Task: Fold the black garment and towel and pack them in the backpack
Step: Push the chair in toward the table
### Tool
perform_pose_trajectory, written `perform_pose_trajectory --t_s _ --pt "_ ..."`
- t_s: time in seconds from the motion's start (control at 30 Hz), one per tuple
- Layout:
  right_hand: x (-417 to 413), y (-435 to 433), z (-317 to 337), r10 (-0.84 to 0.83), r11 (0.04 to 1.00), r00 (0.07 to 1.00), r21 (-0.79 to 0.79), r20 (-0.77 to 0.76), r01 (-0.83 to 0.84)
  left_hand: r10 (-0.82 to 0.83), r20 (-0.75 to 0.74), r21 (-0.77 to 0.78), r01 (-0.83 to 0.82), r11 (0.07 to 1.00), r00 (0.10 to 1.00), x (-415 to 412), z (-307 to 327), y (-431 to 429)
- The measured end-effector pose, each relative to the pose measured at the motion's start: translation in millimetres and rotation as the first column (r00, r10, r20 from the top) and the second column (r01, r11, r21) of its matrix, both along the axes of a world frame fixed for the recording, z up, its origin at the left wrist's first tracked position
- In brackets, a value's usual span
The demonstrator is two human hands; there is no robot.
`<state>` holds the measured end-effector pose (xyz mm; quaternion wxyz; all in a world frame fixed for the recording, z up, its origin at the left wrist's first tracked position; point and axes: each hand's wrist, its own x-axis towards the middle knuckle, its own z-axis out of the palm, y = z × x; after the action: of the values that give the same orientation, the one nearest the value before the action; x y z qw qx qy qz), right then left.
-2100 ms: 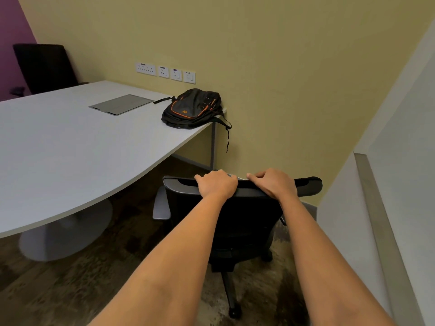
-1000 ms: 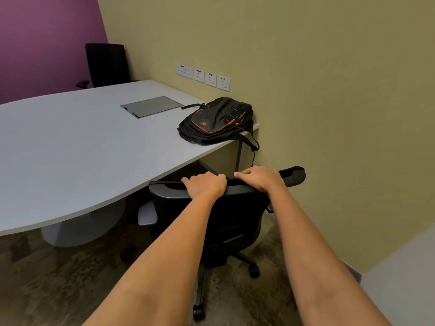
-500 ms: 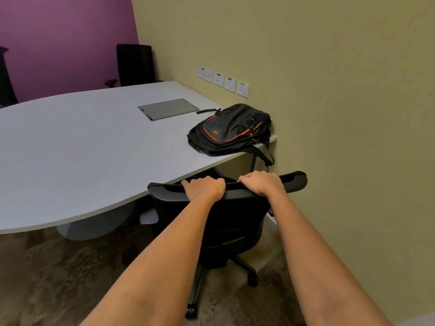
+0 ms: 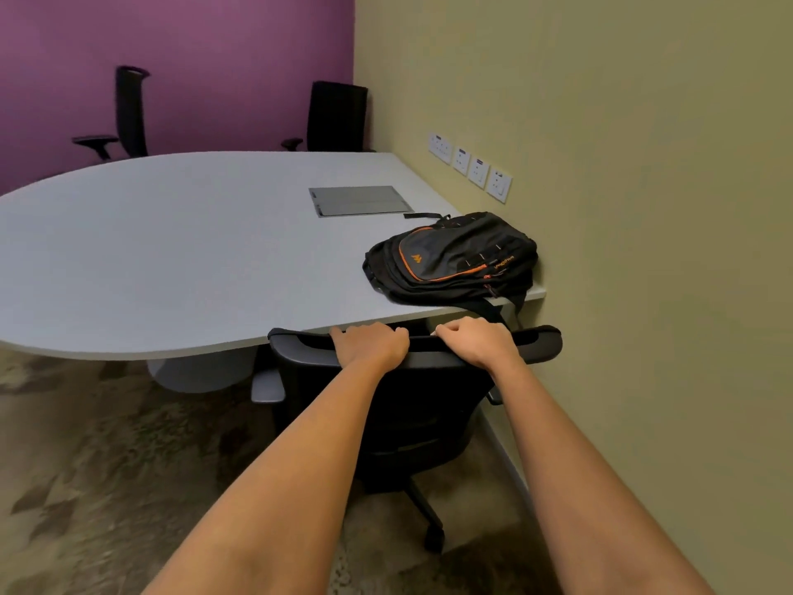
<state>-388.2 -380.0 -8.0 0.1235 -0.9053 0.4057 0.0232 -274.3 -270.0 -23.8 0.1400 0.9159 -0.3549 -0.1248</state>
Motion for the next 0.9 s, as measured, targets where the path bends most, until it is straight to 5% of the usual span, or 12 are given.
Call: perform_pose_trajectory --t_s 0.33,0.9 --pt "-10 -52 -1 0.109 0.992 0.977 -0.075 0.185 -0.097 0.111 0.062 -0.087 -0.105 0.991 0.992 -23 3 -39" --pt "30 -131 -5 0.157 0.987 0.958 -0.071 0.242 -0.144 0.156 0.06 -0.055 -0.153 0.987 0.986 16 -3 -115"
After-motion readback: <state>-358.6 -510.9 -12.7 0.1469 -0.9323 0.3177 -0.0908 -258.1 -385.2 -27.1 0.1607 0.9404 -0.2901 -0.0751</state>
